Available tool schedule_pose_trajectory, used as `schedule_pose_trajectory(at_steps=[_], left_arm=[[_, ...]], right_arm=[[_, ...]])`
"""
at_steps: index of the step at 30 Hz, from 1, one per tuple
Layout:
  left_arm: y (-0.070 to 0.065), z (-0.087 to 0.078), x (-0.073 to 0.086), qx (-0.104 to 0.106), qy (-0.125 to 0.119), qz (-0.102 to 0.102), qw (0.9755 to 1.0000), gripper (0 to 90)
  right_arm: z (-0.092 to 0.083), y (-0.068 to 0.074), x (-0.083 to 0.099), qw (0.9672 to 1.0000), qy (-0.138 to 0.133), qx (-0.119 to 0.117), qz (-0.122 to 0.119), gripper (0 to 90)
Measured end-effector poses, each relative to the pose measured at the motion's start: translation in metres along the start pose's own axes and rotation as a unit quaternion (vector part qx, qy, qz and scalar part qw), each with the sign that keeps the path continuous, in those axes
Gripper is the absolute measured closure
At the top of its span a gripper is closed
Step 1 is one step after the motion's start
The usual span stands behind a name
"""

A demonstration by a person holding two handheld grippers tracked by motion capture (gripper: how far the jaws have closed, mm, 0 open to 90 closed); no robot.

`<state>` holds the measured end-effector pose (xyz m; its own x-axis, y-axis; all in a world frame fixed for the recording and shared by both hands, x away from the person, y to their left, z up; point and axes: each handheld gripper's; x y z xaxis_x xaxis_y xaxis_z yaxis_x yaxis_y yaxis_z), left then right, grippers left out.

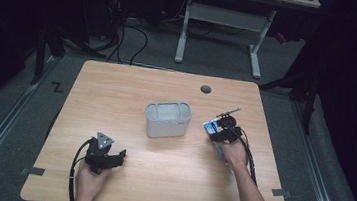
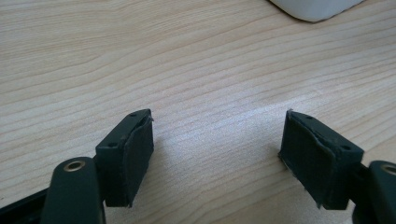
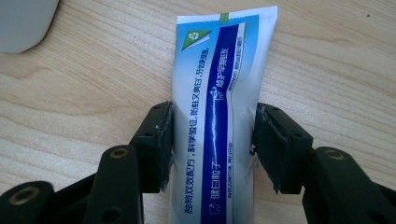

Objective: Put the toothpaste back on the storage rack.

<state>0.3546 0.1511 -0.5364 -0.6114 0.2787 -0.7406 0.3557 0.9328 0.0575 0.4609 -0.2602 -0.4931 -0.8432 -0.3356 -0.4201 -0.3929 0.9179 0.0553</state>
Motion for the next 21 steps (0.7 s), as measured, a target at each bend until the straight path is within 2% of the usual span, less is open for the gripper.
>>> schedule_pose_trajectory(at_steps=[9,15,21], left_arm=[[0.0,0.0,0.0,0.0,0.001,0.0,1.0,26.0],[0.0,0.0,0.0,0.0,0.0,-0.001,1.0,26.1],[0.0,0.0,0.0,0.0,0.0,-0.001,1.0,26.1]], right_arm=[[0.002,-0.004,-0.01,0.9991,0.04,-0.009,0.009,49.4],[0.004,-0.004,-0.011,0.9985,0.053,-0.007,0.014,49.4],[0.006,-0.008,-0.011,0.998,0.056,-0.018,0.023,49.5]])
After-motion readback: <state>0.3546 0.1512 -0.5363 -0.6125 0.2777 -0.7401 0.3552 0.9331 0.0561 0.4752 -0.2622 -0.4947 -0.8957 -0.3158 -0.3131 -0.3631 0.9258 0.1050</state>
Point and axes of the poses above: each handheld gripper's, and its own axes: z roughly forward along the jaws, x roughly out of its underside, y roughly to its left, and after that the axes turned 6 degrees about -x, right-handed
